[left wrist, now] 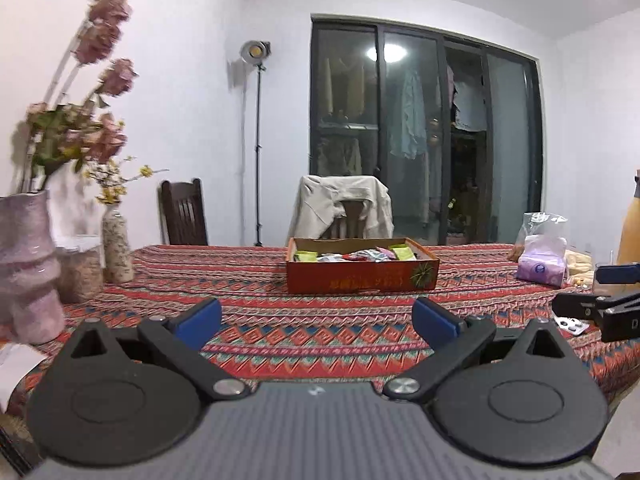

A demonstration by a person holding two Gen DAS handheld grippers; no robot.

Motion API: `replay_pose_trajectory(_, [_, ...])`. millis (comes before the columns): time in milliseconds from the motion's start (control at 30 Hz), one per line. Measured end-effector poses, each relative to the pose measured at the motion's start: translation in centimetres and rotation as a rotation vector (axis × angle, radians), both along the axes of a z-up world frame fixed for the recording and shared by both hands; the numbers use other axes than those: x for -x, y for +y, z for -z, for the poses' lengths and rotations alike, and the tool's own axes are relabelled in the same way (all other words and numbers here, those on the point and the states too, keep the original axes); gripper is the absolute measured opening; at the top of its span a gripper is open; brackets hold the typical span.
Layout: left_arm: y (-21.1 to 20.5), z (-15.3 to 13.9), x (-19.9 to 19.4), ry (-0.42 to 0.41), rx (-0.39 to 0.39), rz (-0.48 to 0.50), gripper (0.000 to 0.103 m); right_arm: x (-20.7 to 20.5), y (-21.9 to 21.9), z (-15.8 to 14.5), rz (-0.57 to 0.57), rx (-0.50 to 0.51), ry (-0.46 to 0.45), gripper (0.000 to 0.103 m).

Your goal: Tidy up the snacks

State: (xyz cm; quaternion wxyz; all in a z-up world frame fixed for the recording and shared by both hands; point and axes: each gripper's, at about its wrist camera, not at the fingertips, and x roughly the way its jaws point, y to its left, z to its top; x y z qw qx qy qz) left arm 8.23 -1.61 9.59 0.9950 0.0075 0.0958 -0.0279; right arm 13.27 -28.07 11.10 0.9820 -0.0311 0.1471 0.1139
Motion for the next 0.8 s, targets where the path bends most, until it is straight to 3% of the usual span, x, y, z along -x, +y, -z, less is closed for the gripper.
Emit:
replay_pose_trajectory(200, [-0.2, 4.2, 4.4, 0.043, 0.008, -0.023, 0.103, 6.4, 2.1, 2.5, -0.004, -0.021, -0.035, 0.103])
replay_pose_trajectory(300, [-0.5, 4.9, 4.7, 0.054, 0.058, -0.024, 0.103, 8.3, 2.6, 4.0, 0.011, -0.119, -0.01, 0.103])
replay_pose_trajectory(433, [-0.6, 5.9, 6.0, 0.056, 0.061, -0.009, 0.103, 10.5, 4.0, 6.1, 0.036, -0.109, -0.015, 0.103])
replay_pose_trajectory(667, [-0.3, 6.9, 5.9, 0.117, 0.046, 0.021, 0.103, 11.5, 5.2, 7.1, 0.027, -0.08, 0.0, 0.103])
replay_pose_trajectory(800, [-0.4, 6.8, 6.1, 0.108, 0.031, 0.03, 0.103, 11.4, 5.2, 7.2, 0.025, -0.089, 0.001, 0.103])
